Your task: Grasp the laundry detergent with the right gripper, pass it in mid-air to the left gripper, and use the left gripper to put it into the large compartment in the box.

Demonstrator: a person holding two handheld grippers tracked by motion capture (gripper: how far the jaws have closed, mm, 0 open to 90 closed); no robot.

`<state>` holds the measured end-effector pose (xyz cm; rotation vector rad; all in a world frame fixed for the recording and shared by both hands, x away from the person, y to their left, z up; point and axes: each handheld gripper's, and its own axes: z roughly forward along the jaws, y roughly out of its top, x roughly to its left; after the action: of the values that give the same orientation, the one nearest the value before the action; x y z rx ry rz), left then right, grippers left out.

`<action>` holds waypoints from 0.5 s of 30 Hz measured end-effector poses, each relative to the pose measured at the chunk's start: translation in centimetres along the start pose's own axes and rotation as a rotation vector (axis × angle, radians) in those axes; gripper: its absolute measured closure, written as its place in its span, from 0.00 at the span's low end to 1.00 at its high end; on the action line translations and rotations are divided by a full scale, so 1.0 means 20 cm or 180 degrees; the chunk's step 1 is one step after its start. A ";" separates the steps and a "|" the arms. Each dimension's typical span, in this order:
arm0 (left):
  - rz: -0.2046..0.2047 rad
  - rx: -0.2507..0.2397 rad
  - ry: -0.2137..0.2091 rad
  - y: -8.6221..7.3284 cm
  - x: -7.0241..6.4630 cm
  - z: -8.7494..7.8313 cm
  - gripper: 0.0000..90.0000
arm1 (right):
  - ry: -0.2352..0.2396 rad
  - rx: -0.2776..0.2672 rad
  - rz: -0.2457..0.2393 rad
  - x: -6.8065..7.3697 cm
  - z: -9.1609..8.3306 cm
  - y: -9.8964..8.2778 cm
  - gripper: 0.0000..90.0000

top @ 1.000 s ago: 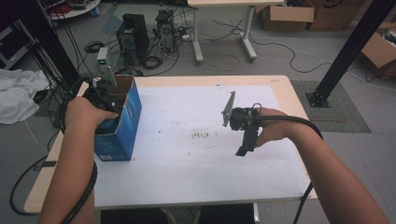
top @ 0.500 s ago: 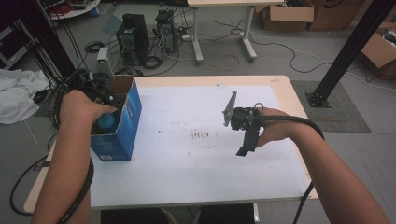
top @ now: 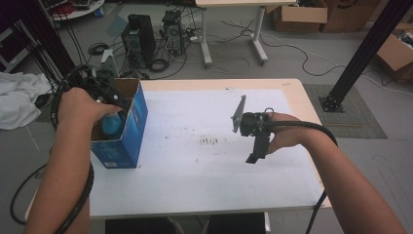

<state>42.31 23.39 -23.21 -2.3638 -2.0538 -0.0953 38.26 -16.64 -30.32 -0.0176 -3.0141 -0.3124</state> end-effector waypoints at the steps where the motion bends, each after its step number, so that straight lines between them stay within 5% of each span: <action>1: 0.0031 0.0004 0.0018 0.00 0.00 -0.01 0.17 | 0.0002 -0.0005 -0.0009 0.00 0.00 0.00 0.00; 15: 0.0388 -0.0089 0.0020 0.02 -0.15 -0.18 0.09 | 0.0018 0.0023 0.0038 -0.01 -0.01 0.01 0.00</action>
<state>42.20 20.20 -19.83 -2.4947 -1.9122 -0.1310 38.49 -16.59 -30.04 -0.0339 -3.0084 -0.3001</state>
